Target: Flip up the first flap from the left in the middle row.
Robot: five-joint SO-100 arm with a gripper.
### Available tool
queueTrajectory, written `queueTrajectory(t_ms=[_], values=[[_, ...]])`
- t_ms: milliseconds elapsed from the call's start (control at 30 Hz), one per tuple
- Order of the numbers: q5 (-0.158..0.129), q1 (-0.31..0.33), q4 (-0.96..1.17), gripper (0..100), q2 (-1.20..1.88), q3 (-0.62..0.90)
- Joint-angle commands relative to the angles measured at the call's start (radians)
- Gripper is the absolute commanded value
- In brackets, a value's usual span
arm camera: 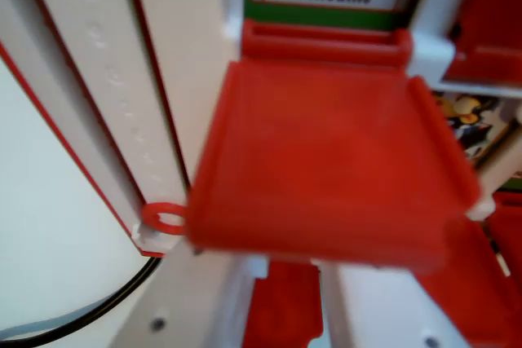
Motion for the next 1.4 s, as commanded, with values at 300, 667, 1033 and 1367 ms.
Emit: queueTrajectory(t_ms=[300,667,1033,1367], values=[[-0.026,-0.003,0.006,1,0.114,-0.049],[-0.060,0.048,0.215,1,0.485,0.002],[-0.123,0.094,0.420,1,1.154,0.324],[-0.143,0.164,0.667,1,1.603,0.426]])
